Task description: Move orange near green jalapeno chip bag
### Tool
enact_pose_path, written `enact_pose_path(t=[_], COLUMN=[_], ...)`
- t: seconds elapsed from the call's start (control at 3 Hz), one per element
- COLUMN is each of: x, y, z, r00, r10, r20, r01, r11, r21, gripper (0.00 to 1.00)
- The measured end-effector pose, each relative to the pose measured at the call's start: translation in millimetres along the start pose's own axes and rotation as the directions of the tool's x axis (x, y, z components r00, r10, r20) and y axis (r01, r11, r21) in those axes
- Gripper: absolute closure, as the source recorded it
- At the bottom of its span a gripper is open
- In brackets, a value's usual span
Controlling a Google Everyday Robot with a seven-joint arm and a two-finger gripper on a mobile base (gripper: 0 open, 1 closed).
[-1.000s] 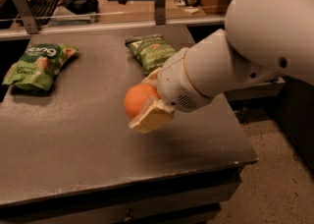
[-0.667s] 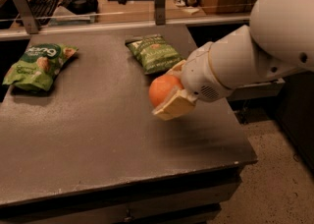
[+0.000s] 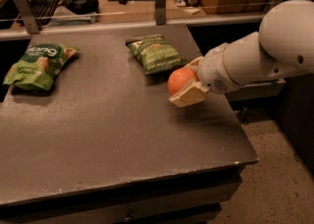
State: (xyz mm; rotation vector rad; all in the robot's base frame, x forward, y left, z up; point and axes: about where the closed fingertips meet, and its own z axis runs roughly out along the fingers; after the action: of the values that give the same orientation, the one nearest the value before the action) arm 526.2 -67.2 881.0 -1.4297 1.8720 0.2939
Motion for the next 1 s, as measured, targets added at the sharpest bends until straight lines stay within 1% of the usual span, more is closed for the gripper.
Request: enact_pose_path(t=[0.33,0.67,1.0], x=[8.4,11.9,12.0], y=[-23.3,-50.0,-68.2], z=[13.7,19.8,19.9], r00=[1.0,0.999,0.999], r10=[0.017,0.006,-0.012], r20=[0.026,0.034,0.032], r01=[-0.018,-0.007,0.01], r11=[0.9995,0.9985,0.9973], r21=[0.025,0.054,0.073], gripper=[1.0,0.82,0.58])
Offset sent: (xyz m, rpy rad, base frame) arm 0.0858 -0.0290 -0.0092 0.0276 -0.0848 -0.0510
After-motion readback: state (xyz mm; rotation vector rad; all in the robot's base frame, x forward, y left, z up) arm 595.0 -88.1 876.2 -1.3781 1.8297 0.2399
